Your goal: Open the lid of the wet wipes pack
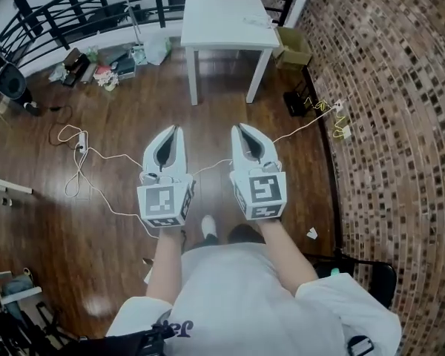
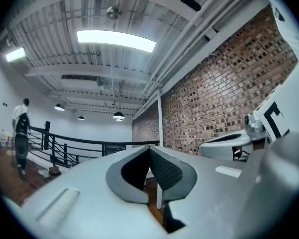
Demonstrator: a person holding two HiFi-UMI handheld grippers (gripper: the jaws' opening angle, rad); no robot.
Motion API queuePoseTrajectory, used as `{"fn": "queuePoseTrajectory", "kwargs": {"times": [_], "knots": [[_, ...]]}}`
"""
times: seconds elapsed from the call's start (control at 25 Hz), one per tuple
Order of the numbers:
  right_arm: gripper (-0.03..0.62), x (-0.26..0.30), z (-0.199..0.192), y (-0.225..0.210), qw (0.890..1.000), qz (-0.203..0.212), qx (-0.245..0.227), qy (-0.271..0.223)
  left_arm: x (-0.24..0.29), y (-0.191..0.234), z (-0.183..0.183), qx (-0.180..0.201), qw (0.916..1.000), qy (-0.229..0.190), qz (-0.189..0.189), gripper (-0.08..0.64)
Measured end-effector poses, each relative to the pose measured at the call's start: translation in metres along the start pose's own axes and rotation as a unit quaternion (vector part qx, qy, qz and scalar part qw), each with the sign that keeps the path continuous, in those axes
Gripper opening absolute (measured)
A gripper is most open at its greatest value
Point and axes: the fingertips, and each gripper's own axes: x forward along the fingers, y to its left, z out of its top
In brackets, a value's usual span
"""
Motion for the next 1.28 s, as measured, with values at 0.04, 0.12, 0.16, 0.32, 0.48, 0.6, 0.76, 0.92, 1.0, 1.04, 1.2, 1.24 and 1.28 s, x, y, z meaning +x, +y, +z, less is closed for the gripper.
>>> {"fn": "queuePoseTrajectory", "kwargs": {"times": [0.04, 0.12, 0.16, 0.32, 0.48, 0.6, 0.76, 0.92, 1.0, 1.04, 1.2, 1.24, 1.28], "knots": [[-0.012, 0.009, -0.005, -0.002, 1.0, -0.001, 0.001, 0.009, 0.012, 0.002, -0.005, -0.012, 0.9999, 0.002, -0.011, 0.015], [-0.012, 0.023, -0.016, -0.013, 1.0, -0.008, 0.008, 0.024, 0.035, -0.004, -0.016, -0.006, 0.9993, 0.005, -0.037, 0.015], [-0.012, 0.03, -0.02, -0.02, 0.999, -0.013, 0.01, 0.029, 0.047, -0.008, -0.02, 0.011, 0.9988, 0.005, -0.048, 0.015], [-0.012, 0.069, -0.024, -0.059, 0.999, -0.029, 0.015, 0.024, 0.104, -0.019, -0.037, 0.037, 0.9959, 0.016, -0.081, 0.015], [-0.012, 0.124, -0.03, -0.101, 1.0, -0.025, 0.012, 0.012, 0.17, -0.019, -0.054, 0.04, 0.994, 0.025, -0.099, 0.015], [-0.012, 0.184, -0.028, -0.139, 0.999, -0.034, 0.023, 0.002, 0.236, -0.01, -0.048, 0.033, 0.9931, 0.006, -0.112, 0.015], [-0.012, 0.257, 0.004, -0.204, 0.998, -0.048, 0.023, -0.03, 0.334, -0.012, -0.024, 0.054, 0.9882, -0.02, -0.142, 0.015], [-0.012, 0.307, 0.023, -0.262, 0.997, -0.042, 0.004, -0.06, 0.422, -0.019, -0.026, 0.069, 0.9852, -0.003, -0.156, 0.015], [-0.011, 0.329, 0.013, -0.283, 0.999, -0.027, 0.0, -0.047, 0.456, -0.022, -0.036, 0.07, 0.984, 0.007, -0.164, 0.015], [-0.012, 0.339, 0.005, -0.292, 0.999, -0.021, 0.001, -0.035, 0.469, -0.023, -0.041, 0.069, 0.9836, 0.01, -0.166, 0.015], [-0.012, 0.377, -0.03, -0.316, 1.0, 0.004, 0.031, 0.005, 0.521, -0.018, -0.07, 0.062, 0.983, 0.038, -0.169, 0.015], [-0.012, 0.384, -0.037, -0.318, 0.999, 0.017, 0.041, 0.015, 0.533, -0.016, -0.077, 0.056, 0.9827, 0.046, -0.17, 0.015], [-0.012, 0.393, -0.043, -0.319, 0.998, 0.026, 0.052, 0.023, 0.546, -0.014, -0.084, 0.051, 0.9823, 0.053, -0.172, 0.015]]}}
